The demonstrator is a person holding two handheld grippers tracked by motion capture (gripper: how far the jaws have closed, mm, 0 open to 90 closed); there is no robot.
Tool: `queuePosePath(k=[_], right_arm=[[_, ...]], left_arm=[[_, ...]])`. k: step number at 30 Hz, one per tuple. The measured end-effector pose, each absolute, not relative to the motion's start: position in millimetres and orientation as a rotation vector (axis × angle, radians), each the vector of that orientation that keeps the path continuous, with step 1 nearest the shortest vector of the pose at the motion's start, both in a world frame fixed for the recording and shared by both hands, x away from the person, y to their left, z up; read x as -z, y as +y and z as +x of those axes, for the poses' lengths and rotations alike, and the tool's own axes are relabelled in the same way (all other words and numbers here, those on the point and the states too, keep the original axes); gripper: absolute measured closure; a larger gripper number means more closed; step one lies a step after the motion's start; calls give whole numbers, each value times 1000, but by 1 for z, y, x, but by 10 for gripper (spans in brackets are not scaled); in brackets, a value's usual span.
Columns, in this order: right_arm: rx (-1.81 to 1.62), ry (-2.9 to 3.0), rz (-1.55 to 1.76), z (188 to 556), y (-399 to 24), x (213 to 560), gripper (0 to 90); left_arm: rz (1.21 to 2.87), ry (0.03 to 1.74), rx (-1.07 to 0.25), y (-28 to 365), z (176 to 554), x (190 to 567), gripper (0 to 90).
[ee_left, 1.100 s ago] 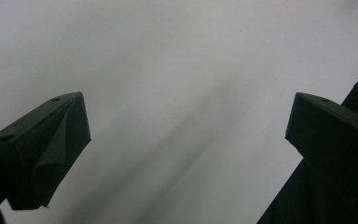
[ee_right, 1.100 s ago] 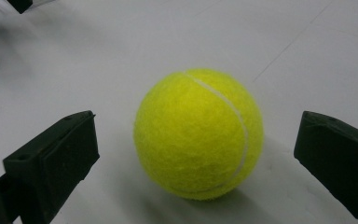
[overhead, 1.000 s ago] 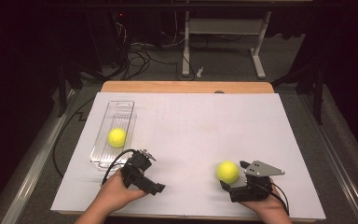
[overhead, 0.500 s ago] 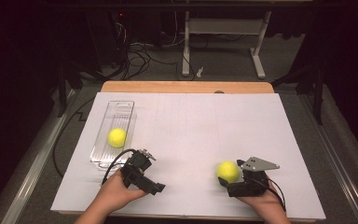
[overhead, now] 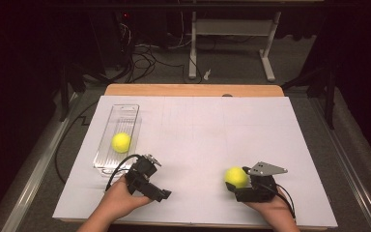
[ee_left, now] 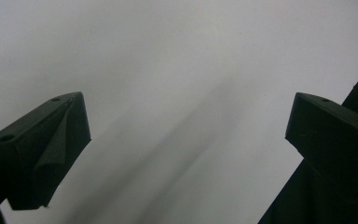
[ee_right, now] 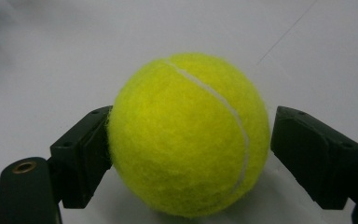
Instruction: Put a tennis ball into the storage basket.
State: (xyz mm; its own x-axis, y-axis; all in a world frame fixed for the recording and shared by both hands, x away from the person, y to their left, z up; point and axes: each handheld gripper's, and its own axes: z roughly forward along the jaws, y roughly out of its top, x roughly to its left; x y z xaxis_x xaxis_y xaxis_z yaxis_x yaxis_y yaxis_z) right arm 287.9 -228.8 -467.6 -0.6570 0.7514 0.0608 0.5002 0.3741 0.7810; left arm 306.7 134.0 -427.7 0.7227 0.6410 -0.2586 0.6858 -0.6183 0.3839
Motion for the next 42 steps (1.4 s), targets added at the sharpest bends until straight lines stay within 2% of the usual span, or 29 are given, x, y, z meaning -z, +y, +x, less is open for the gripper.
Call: queuePosePath(k=[9,42], right_arm=[[-1189,2358,1091,288,-229,468,260],[-1232,2280,1081,285,-234,460,273]], left_arm=[[2463,1016,130,134,307,428,9],[2465,1012,124,134,307,428,10]])
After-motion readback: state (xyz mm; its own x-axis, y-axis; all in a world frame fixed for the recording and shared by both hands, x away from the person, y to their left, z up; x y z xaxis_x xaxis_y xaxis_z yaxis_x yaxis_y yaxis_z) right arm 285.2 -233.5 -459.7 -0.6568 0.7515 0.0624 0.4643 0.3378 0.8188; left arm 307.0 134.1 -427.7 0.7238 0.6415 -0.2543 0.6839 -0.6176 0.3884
